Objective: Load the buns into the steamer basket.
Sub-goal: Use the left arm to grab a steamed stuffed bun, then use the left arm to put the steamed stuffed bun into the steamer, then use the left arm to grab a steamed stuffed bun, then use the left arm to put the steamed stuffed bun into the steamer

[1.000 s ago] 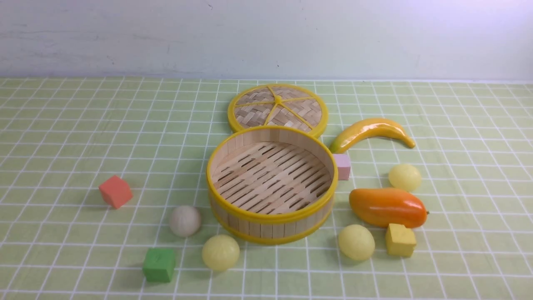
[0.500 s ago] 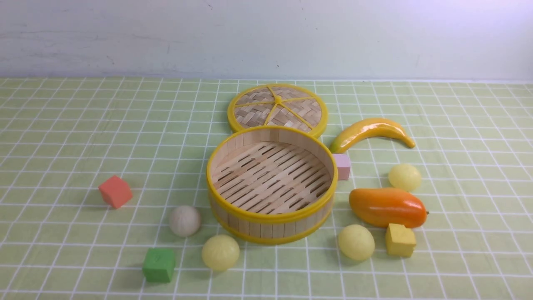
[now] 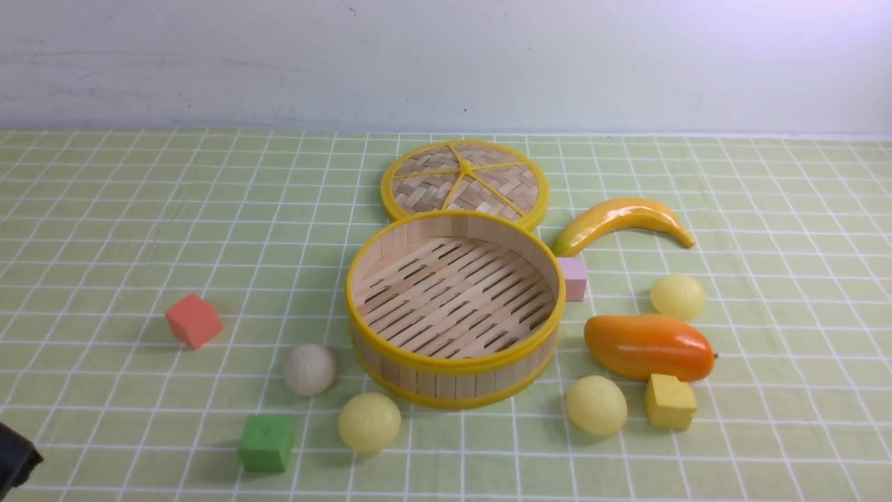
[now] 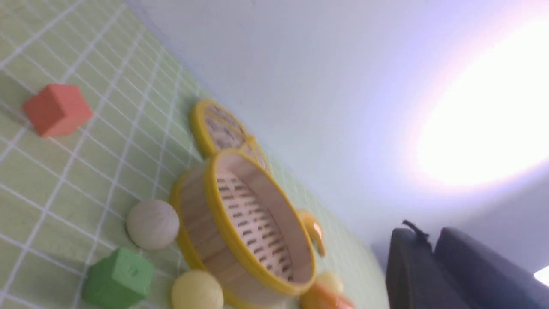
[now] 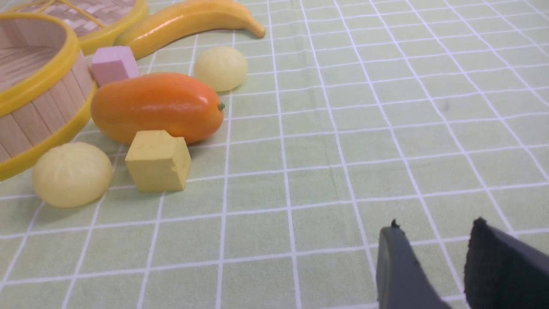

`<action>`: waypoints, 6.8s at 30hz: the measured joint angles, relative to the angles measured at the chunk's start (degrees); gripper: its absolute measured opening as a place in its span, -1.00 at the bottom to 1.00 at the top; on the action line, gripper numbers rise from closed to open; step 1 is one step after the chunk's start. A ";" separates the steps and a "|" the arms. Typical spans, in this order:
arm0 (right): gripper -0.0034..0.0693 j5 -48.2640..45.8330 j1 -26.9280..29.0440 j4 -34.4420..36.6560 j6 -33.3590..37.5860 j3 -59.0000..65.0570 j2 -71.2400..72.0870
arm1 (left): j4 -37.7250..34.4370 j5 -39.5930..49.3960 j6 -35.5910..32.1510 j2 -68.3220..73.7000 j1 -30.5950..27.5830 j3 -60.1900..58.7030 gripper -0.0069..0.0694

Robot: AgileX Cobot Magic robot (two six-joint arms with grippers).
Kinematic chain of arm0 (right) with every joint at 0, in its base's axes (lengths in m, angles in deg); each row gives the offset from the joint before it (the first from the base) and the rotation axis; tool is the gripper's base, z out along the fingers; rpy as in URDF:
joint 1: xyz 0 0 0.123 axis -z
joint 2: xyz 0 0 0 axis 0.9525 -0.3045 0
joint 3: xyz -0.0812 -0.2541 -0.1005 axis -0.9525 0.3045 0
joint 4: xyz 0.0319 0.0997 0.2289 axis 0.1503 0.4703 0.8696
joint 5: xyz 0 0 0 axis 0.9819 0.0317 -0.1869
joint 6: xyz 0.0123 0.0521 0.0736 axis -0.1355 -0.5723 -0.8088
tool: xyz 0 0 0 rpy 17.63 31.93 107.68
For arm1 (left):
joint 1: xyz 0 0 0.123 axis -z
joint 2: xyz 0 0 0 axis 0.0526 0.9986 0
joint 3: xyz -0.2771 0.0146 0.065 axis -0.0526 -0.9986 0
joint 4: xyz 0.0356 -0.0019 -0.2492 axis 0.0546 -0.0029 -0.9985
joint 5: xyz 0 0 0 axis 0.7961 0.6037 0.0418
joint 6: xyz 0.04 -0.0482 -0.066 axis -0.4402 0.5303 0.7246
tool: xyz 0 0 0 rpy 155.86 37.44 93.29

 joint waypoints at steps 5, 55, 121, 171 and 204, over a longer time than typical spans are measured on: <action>-0.25 0.00 0.00 0.00 0.00 0.00 0.00 | 5.72 20.75 -5.43 20.71 0.00 13.96 -0.85; -0.24 0.00 0.00 0.00 0.00 0.00 0.00 | 38.43 25.81 -10.95 104.09 17.24 63.79 -0.08; -0.24 0.00 0.00 0.00 0.00 0.00 0.00 | 41.03 39.28 1.32 91.37 29.14 67.60 -0.53; -0.24 0.00 0.00 0.00 0.00 0.00 0.00 | 47.52 15.90 1.33 98.43 31.49 50.79 -0.85; -0.24 0.00 0.00 0.00 0.00 0.00 0.00 | 33.17 28.87 -11.84 119.42 31.49 90.64 -0.68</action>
